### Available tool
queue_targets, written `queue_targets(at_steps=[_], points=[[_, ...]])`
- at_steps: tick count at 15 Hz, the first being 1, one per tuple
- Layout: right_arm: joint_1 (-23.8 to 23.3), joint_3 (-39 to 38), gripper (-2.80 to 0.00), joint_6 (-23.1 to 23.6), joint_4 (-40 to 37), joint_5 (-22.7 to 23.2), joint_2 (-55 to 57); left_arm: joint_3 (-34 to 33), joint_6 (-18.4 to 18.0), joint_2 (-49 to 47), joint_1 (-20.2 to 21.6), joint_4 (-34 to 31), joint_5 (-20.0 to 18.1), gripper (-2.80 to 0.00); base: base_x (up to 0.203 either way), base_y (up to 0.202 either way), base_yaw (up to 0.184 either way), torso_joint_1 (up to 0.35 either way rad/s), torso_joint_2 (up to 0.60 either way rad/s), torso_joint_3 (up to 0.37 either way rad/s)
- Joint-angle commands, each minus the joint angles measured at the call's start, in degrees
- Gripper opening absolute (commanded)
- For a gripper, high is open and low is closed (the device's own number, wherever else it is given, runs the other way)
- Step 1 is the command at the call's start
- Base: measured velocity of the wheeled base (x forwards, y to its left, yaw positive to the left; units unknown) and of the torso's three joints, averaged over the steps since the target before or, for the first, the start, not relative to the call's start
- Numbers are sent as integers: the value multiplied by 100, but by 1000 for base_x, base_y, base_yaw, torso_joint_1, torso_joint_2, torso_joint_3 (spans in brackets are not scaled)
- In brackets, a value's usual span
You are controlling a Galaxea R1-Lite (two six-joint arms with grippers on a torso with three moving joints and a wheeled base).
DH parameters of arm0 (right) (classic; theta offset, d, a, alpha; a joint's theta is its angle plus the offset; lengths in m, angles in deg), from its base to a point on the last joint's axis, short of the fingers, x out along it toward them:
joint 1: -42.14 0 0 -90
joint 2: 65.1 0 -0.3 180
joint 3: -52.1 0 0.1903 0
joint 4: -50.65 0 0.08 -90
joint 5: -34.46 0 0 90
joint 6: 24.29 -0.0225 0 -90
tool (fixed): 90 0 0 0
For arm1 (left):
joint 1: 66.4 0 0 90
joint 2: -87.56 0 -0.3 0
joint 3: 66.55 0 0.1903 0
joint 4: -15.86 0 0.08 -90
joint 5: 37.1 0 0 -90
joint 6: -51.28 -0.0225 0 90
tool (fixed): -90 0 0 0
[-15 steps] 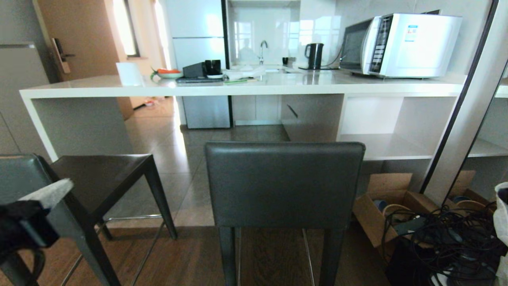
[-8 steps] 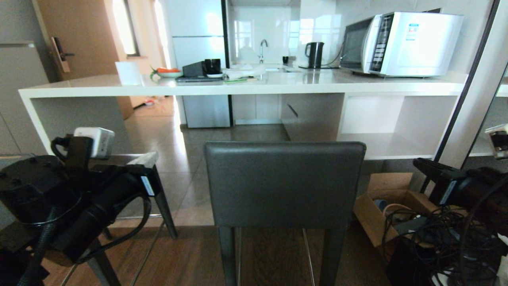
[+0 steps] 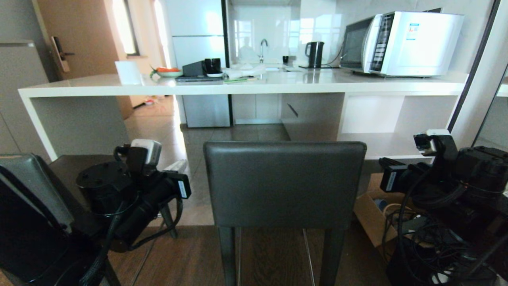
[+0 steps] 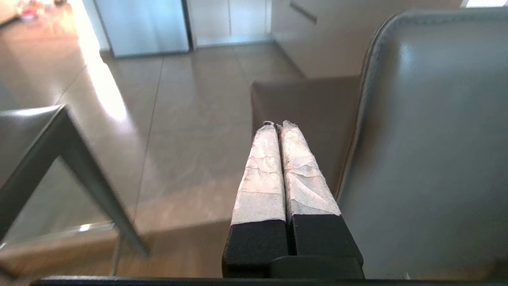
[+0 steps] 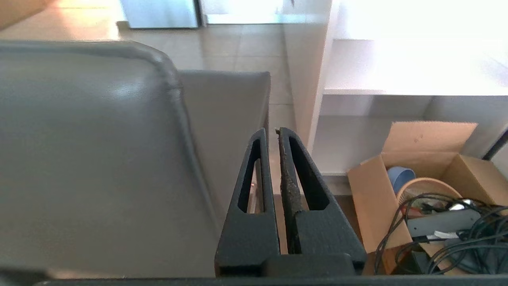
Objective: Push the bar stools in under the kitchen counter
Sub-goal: Push the gray chair back under the dining table
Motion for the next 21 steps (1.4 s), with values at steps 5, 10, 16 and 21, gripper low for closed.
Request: queue_targets(at_steps=[5, 10, 16, 21], points=[[112, 132, -280, -7, 323, -57, 832, 400, -79, -870, -297, 308, 58, -280, 0, 0, 0, 0, 0, 0], [467, 219, -280, -10, 555, -50, 1145, 575, -80, -1042, -388, 308, 68, -280, 0, 0, 0, 0, 0, 0], [685, 590, -280, 1, 553, -74, 1466, 664, -71, -1156, -395, 313, 95, -280, 0, 0, 0, 0, 0, 0], [693, 700, -280, -7, 553, -75, 1524, 666, -65, -1152, -466, 316, 104, -280, 0, 0, 0, 0, 0, 0]])
